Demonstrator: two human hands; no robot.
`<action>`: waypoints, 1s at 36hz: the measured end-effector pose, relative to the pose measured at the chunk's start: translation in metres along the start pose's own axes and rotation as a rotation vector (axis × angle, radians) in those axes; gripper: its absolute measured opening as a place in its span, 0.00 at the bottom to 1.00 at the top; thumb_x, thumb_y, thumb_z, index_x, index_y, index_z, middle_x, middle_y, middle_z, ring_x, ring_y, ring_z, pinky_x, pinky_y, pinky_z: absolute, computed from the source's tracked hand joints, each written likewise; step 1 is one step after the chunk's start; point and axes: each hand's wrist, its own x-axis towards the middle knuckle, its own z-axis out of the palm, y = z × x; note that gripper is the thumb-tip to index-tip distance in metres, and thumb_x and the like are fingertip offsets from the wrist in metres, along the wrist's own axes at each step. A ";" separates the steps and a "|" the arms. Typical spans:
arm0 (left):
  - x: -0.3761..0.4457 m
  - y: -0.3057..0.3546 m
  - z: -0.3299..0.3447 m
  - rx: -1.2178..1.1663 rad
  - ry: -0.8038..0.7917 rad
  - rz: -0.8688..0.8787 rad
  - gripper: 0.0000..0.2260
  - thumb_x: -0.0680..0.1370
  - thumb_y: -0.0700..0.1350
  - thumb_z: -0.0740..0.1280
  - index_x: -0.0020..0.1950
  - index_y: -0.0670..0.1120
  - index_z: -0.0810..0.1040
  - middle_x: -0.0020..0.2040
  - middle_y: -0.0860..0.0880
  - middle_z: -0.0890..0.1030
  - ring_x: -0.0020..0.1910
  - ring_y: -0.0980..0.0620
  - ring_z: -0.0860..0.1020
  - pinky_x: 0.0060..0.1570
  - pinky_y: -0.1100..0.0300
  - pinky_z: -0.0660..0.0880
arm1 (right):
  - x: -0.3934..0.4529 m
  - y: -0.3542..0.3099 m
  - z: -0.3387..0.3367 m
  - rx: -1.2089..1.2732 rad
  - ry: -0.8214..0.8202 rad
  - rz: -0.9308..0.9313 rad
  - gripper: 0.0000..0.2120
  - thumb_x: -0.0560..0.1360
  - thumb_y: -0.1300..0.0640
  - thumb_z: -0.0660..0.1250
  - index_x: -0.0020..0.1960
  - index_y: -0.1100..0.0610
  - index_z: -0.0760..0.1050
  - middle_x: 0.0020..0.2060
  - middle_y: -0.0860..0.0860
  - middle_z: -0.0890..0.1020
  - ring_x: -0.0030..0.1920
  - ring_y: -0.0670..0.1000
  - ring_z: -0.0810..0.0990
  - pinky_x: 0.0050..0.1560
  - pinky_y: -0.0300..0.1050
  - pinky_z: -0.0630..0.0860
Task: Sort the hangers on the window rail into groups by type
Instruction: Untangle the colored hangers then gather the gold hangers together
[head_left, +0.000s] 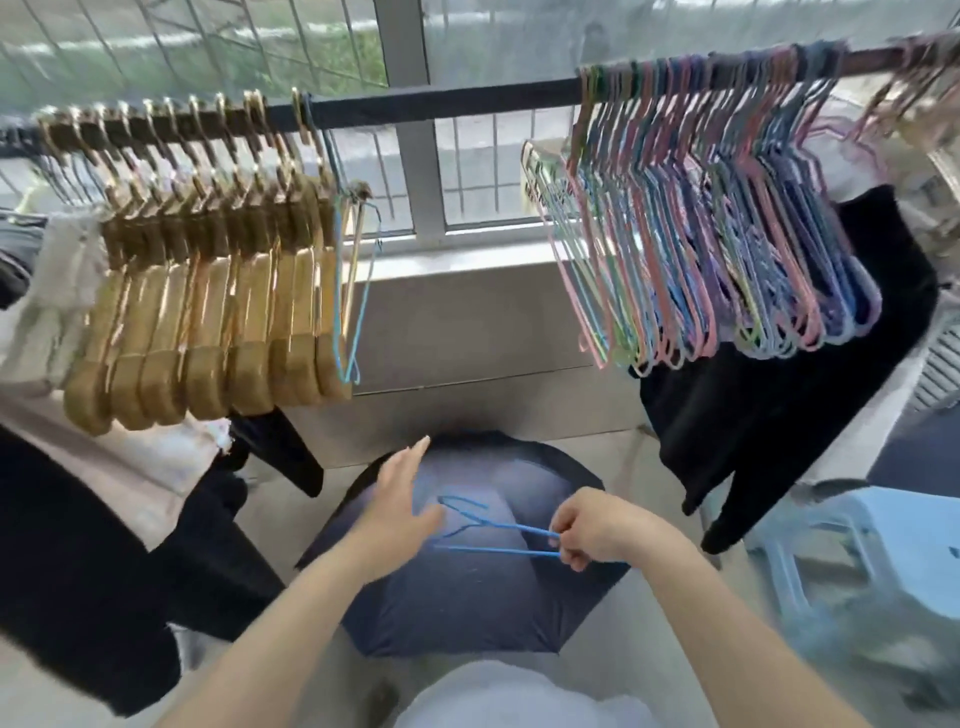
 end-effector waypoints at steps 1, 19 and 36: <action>-0.004 0.000 0.001 -0.018 -0.049 -0.010 0.31 0.82 0.43 0.68 0.82 0.55 0.59 0.76 0.56 0.61 0.72 0.57 0.63 0.67 0.69 0.60 | 0.000 0.001 -0.001 -0.085 0.011 -0.010 0.11 0.77 0.68 0.63 0.45 0.59 0.83 0.38 0.56 0.83 0.37 0.53 0.81 0.50 0.47 0.82; -0.027 0.017 -0.017 -0.204 0.166 -0.289 0.15 0.85 0.51 0.62 0.43 0.50 0.83 0.33 0.50 0.77 0.33 0.50 0.75 0.39 0.54 0.68 | 0.012 -0.053 0.059 -0.014 0.171 -0.203 0.22 0.83 0.53 0.61 0.76 0.52 0.67 0.69 0.53 0.75 0.66 0.53 0.74 0.62 0.43 0.70; -0.011 0.157 -0.058 -0.372 0.059 0.182 0.19 0.84 0.45 0.65 0.76 0.53 0.73 0.63 0.50 0.83 0.60 0.57 0.80 0.61 0.67 0.75 | -0.008 -0.109 -0.005 0.513 0.655 -0.368 0.12 0.82 0.49 0.57 0.47 0.48 0.77 0.39 0.47 0.83 0.43 0.52 0.80 0.44 0.52 0.78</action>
